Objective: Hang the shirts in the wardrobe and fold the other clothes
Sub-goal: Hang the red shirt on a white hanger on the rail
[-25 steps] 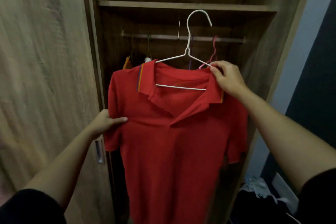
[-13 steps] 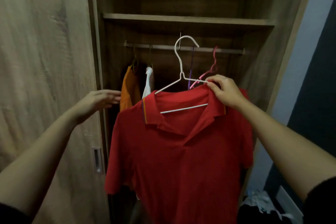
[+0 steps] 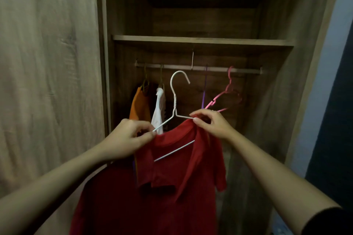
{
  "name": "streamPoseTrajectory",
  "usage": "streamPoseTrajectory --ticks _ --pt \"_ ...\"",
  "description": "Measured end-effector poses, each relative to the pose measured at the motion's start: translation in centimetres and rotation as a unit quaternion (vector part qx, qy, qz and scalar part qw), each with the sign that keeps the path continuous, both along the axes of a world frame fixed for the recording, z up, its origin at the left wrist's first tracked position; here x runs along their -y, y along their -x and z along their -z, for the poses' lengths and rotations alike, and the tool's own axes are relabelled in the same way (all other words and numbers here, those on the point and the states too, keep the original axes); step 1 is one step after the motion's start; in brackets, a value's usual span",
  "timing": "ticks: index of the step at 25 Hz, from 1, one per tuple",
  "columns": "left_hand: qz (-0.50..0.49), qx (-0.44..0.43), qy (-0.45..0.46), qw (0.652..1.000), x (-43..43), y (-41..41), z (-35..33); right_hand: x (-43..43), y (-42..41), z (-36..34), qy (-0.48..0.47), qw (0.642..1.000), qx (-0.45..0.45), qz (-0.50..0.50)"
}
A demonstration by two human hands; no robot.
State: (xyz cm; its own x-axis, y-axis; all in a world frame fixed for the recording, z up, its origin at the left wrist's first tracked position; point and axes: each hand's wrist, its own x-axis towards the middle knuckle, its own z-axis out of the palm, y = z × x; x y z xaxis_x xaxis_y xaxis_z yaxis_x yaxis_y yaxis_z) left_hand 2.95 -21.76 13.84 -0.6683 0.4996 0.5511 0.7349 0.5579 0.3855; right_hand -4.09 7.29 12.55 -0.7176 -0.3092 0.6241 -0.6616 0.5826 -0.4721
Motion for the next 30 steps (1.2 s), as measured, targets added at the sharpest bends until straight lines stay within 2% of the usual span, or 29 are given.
streamPoseTrajectory --ticks 2,4,5,7,10,13,16,19,25,30 --pt "-0.039 -0.007 -0.024 0.999 0.3 0.2 -0.1 0.8 1.8 -0.4 0.025 0.997 -0.037 0.056" --pt "-0.082 0.000 -0.020 0.996 0.2 1.3 -0.2 1.8 4.4 -1.3 -0.032 0.973 -0.110 0.201" --pt "-0.097 0.003 -0.018 0.995 0.1 1.8 -0.2 2.3 5.5 -1.9 -0.078 0.953 -0.110 0.271" --pt "-0.109 0.018 -0.022 0.994 -0.7 2.8 0.0 2.7 7.8 -2.8 -0.164 0.908 -0.052 0.383" --pt "-0.116 0.064 -0.063 0.989 -2.6 4.9 0.5 1.9 9.7 -3.0 -0.217 0.856 0.065 0.464" --pt "-0.124 0.167 -0.182 0.961 -4.9 9.8 0.5 1.3 10.7 -2.1 -0.195 0.849 0.131 0.473" --pt "-0.069 0.281 -0.313 0.905 -8.3 14.1 0.0 -0.2 10.3 -1.0 -0.171 0.852 0.105 0.483" --pt "-0.010 0.324 -0.365 0.873 -11.6 16.9 -1.3 -2.7 9.1 -1.1 -0.188 0.847 0.069 0.493" --pt "-0.022 0.285 -0.370 0.884 -15.5 21.9 -4.6 -5.0 7.8 -1.8 -0.187 0.860 0.023 0.473" --pt "-0.084 0.261 -0.304 0.912 -17.2 25.4 -5.2 -5.3 7.4 -1.9 -0.189 0.862 -0.002 0.470"
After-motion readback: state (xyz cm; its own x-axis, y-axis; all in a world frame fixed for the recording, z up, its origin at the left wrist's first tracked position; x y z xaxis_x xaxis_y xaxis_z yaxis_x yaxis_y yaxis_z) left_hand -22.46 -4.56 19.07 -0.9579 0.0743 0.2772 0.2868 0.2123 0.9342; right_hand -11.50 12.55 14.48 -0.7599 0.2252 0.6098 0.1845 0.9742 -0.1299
